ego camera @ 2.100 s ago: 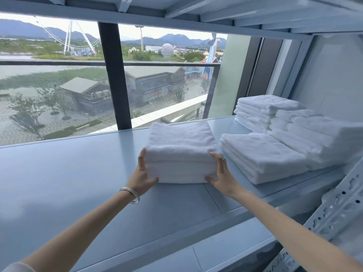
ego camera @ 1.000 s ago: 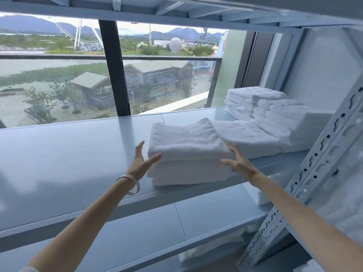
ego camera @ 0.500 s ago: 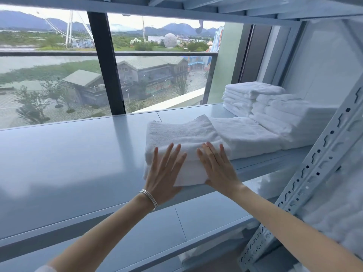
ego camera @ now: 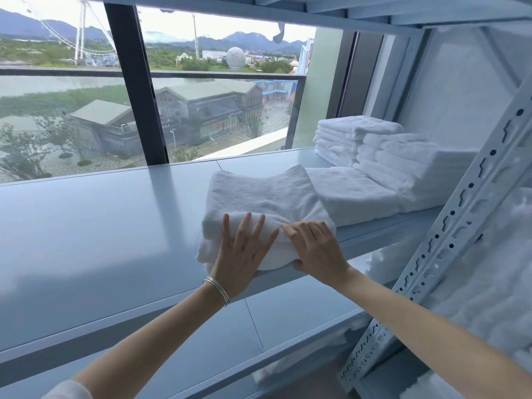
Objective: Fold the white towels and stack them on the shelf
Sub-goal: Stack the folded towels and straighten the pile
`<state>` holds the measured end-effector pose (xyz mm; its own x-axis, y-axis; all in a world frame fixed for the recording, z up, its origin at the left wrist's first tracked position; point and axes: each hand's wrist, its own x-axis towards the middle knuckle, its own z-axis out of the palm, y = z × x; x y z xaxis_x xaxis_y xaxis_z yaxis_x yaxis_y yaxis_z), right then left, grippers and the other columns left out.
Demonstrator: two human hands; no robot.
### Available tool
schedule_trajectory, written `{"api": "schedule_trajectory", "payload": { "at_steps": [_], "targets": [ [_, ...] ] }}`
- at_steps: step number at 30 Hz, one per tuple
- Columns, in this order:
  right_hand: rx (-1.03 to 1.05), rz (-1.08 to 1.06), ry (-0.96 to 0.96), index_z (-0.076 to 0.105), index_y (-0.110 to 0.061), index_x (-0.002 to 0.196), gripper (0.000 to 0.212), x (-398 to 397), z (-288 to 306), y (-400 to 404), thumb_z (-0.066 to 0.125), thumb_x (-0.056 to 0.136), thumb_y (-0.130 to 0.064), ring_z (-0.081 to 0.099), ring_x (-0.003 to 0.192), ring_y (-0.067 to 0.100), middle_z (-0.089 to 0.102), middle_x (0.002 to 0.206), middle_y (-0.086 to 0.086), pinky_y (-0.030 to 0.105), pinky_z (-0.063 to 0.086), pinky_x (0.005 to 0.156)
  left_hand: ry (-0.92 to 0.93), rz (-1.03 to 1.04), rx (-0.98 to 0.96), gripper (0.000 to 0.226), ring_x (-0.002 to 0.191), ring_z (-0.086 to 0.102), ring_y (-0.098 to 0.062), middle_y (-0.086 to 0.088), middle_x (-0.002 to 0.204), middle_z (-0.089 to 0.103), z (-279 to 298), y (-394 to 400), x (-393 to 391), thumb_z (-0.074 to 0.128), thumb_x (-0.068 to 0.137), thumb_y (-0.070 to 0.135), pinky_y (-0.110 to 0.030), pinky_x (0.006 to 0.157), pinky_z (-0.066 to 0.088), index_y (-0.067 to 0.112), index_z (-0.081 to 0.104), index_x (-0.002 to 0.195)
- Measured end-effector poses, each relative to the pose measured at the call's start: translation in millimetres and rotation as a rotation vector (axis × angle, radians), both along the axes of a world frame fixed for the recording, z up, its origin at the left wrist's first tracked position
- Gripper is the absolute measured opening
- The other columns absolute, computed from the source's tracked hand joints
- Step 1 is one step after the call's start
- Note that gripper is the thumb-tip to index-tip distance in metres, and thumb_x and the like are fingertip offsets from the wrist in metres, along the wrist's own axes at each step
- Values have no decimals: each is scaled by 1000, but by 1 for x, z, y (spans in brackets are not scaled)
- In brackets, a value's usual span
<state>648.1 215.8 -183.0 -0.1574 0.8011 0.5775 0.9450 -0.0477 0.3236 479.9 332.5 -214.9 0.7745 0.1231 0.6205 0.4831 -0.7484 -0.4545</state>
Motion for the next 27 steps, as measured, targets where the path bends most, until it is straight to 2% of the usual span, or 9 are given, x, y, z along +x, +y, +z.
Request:
{"api": "schedule_trajectory", "payload": {
  "at_steps": [4,7,9,11,14,17,19,23,27],
  "targets": [
    [34,-61,-31,50,-1,123,77,-13,-9,-20,69,49,-13,53,93,31,60,105,13,44,43,87,-32,-23,-20,87,97,58,-33,-15,112,58,9,-15,-3,77,58,26,-61,104,28,8,40,135],
    [-88,-214,-86,31,6,136,109,-26,-10,-32,82,52,-41,43,125,39,49,130,25,63,29,104,-79,-77,-121,85,83,62,-26,-7,96,65,34,-25,-8,75,43,27,-45,107,31,5,56,123],
    [-88,-270,-65,24,6,140,117,-29,-2,-31,80,54,-50,34,133,43,43,137,28,64,25,106,-107,-112,-206,81,82,63,-23,-3,94,67,50,-33,-9,76,38,32,-38,105,32,7,63,115],
    [13,-227,-66,29,6,139,93,-26,6,-26,72,69,-39,45,124,41,52,127,25,61,28,106,-112,-111,-268,79,82,63,-23,-2,95,67,59,-41,-13,74,38,35,-35,100,34,9,64,111],
    [144,-107,-87,48,4,130,64,-17,16,-22,64,75,-23,60,92,30,62,101,14,53,36,104,-73,-57,-285,89,88,59,-30,-8,105,63,56,-48,-21,74,40,36,-42,96,36,5,56,121],
    [178,-33,-80,54,0,126,58,-19,29,-20,63,71,-17,60,87,29,64,99,11,45,41,99,33,62,-240,114,114,49,-42,-19,129,51,50,-53,-28,80,41,44,-61,104,24,8,36,139],
    [179,-27,-65,55,-2,126,61,-21,39,-18,64,70,-23,60,87,30,63,100,10,41,43,90,32,102,-212,119,117,45,-47,-24,132,47,56,-48,-33,83,41,40,-65,105,20,11,28,143],
    [42,-152,-87,40,-1,136,95,-13,47,-11,75,54,-33,58,91,31,59,104,11,49,39,98,26,146,-187,120,92,53,-37,-22,109,56,71,-26,-35,82,32,27,-55,100,34,9,30,139],
    [-127,-257,-107,22,-2,143,129,-2,40,-11,84,35,-36,54,109,34,55,115,18,59,29,106,73,152,-288,109,71,55,-30,-13,87,58,84,-22,-27,80,18,31,-37,67,47,8,44,118]
  ]
}}
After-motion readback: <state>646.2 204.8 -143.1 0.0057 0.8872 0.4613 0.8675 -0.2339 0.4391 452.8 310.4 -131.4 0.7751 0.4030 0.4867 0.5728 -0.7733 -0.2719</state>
